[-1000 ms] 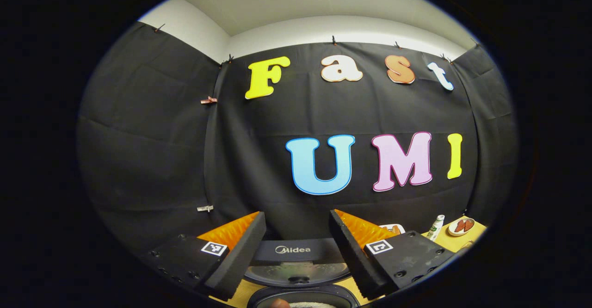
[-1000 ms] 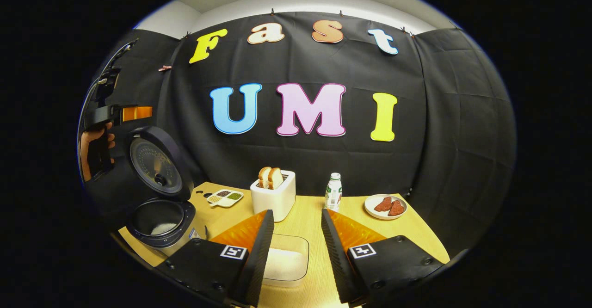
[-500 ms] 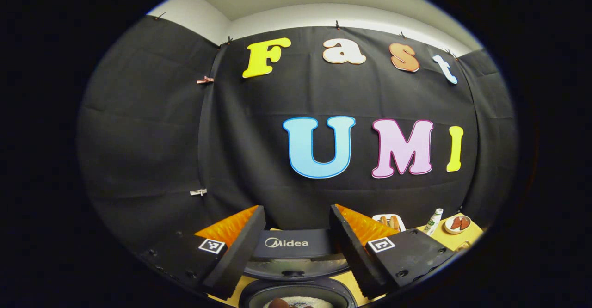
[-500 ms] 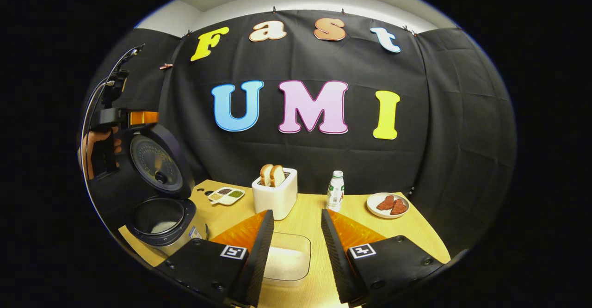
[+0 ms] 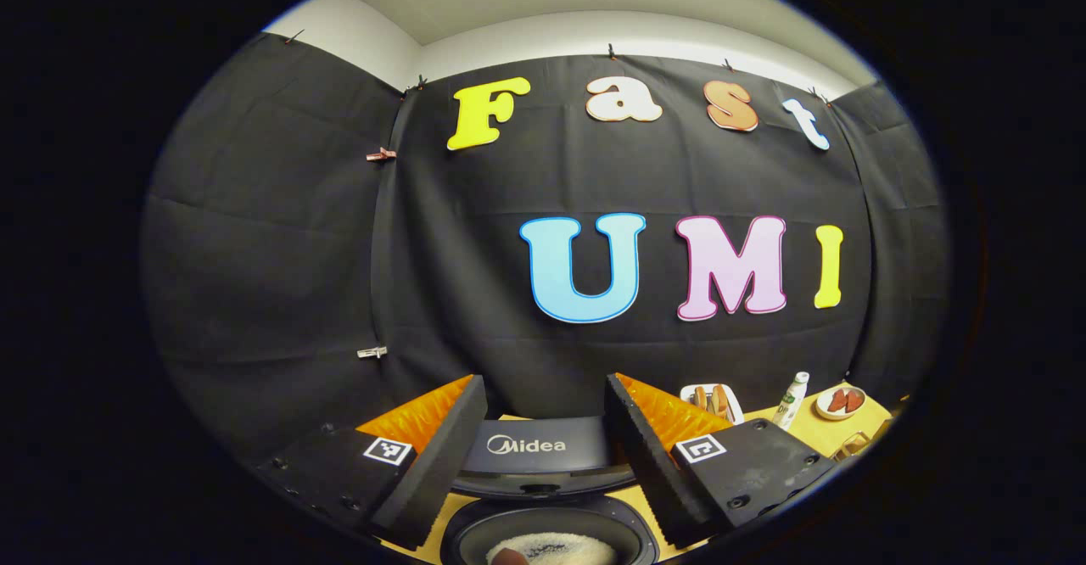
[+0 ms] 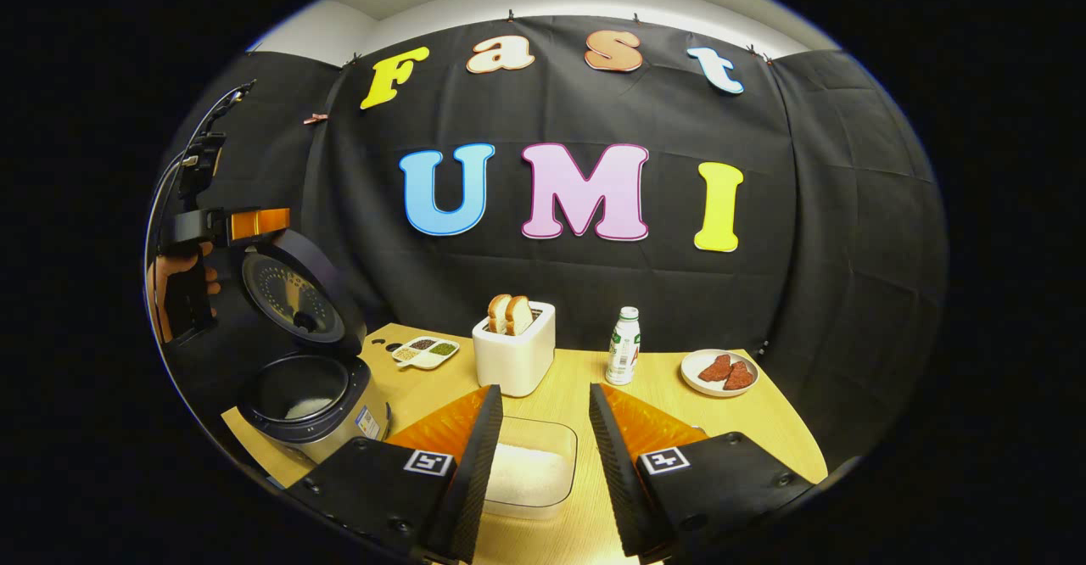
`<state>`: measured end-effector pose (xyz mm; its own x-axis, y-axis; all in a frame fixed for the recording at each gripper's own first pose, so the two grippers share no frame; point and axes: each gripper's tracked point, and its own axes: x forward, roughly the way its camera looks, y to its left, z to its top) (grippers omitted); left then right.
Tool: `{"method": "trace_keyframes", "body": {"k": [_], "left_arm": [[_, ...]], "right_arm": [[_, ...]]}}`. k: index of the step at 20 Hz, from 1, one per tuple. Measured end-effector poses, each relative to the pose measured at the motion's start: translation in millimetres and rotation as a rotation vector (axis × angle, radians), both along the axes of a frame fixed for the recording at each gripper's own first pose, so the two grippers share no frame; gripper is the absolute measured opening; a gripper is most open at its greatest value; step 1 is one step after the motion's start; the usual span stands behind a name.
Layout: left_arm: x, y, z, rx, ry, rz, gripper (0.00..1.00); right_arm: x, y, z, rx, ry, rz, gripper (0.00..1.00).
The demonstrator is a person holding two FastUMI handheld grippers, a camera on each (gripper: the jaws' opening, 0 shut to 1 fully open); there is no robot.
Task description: Close the left gripper, press the button to open the rice cooker; take a wooden spoon from the chopstick holder with the right hand, scoop a spoonful of rice and pour it into the rice cooker, then put the wooden spoon back into the chopstick holder.
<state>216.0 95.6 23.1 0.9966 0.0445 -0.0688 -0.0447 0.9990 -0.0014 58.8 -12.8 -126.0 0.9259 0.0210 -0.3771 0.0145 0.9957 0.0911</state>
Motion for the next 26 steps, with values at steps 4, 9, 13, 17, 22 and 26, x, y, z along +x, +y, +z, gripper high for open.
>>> {"method": "trace_keyframes", "body": {"k": [4, 9, 13, 17, 22, 26], "left_arm": [[-30, -3, -11, -0.024, 0.008, 0.017, 0.98], [-72, -11, -39, -0.025, 0.044, 0.021, 0.98], [-97, -14, -62, -0.016, 0.081, 0.014, 0.98], [-117, -18, -88, -0.027, 0.107, 0.026, 0.98], [-138, -22, -125, -0.03, 0.156, 0.037, 0.99], [-148, -24, -153, -0.037, 0.208, 0.036, 0.99]], "right_arm": [[-8, 6, 3, 0.026, -0.004, 0.016, 0.65], [-19, 10, 3, 0.036, -0.001, 0.034, 0.65], [-27, 15, -1, 0.046, 0.014, 0.053, 0.65], [-33, 20, -4, 0.048, 0.027, 0.068, 0.65], [-37, 28, -8, 0.046, 0.038, 0.087, 0.65], [-37, 31, -9, 0.039, 0.043, 0.098, 0.65]]}}
